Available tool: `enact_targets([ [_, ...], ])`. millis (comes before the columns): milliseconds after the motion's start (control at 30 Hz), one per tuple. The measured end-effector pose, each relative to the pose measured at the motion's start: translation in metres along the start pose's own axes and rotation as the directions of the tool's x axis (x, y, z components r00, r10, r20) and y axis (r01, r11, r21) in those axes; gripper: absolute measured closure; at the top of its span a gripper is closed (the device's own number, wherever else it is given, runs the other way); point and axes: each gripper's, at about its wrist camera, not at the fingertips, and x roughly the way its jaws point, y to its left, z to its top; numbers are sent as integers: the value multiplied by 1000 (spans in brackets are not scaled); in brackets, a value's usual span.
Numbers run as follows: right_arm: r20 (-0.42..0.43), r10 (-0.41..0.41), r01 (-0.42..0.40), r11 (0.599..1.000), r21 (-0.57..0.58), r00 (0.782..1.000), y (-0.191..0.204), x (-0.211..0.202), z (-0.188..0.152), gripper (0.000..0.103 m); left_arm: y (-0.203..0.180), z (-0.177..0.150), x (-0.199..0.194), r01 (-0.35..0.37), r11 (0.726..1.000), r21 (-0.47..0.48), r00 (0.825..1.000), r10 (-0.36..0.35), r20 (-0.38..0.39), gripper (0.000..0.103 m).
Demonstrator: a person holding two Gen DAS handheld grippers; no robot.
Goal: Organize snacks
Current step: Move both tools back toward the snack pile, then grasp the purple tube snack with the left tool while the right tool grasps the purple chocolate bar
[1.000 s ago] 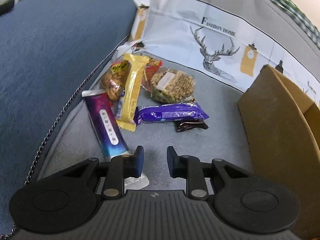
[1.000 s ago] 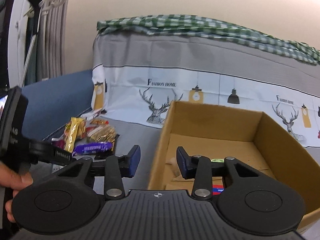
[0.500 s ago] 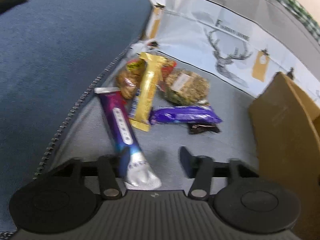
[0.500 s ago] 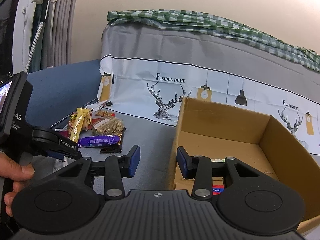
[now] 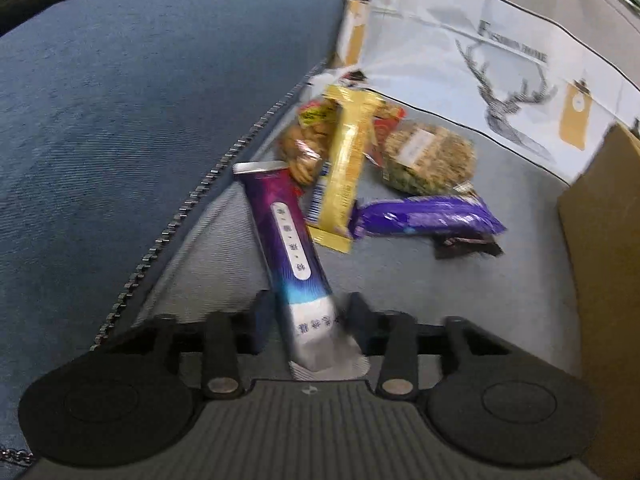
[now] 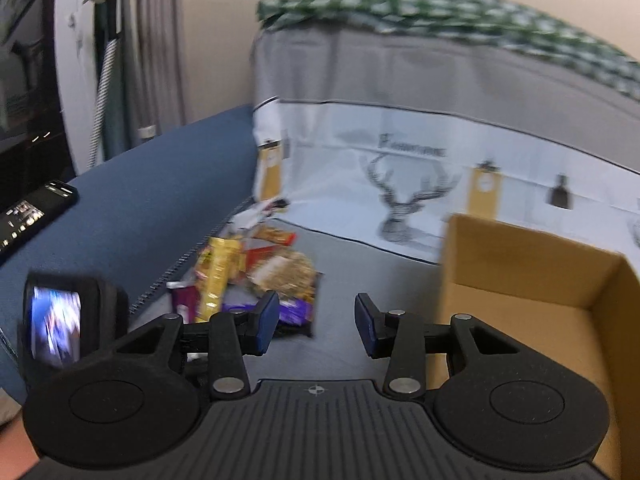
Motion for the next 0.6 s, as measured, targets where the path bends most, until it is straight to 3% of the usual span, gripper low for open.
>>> enact_targets([
  [100,-109,59,-64,997,-48,992,11,36,22,51,23,3,-3,4,989,-147,1000,-4,2,82],
  [200,-232,77,-108,987,-121,970,26,78,31,49,49,6,-6,49,959,-280,998,-54,-13,84],
  [267,-299,76,-131,976,-172,951,35,107,31,46,54,5,-6,73,949,-306,996,-85,-28,84],
  [433,-344,6,-129,932,-338,939,56,160,26,34,65,5,-6,100,928,-358,992,-120,-33,83],
  [600,-418,31,-234,864,-445,908,70,188,16,29,70,6,-5,119,915,-387,990,-141,-28,82],
])
